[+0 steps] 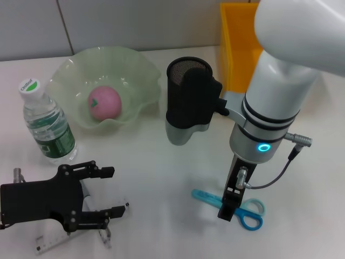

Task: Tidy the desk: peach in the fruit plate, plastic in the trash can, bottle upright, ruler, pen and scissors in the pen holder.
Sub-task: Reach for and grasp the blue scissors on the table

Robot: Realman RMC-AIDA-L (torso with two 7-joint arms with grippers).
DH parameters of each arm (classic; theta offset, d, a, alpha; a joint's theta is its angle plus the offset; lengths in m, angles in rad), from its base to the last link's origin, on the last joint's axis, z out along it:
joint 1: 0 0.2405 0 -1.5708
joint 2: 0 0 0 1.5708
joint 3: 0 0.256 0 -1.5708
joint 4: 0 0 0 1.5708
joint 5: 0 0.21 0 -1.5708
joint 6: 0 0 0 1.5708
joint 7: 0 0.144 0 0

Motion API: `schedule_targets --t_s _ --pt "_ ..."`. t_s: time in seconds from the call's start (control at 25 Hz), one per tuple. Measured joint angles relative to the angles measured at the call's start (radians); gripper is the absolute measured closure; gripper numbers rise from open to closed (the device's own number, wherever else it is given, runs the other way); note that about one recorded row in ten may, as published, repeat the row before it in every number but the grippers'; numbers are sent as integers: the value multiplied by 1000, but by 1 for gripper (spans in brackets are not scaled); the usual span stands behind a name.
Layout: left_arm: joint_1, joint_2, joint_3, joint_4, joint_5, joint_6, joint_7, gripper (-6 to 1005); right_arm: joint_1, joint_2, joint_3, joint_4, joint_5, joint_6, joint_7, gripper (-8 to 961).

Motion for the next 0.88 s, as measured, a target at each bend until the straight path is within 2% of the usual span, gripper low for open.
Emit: schedule_targets --t_s 0.52,0.88 --pt "-4 1 1 -10 2 -2 13 185 -13 2 -68 -1 0 47 28 190" --pt "-3 1 2 -10 2 -11 16 185 -18 2 -71 12 -1 65 47 192"
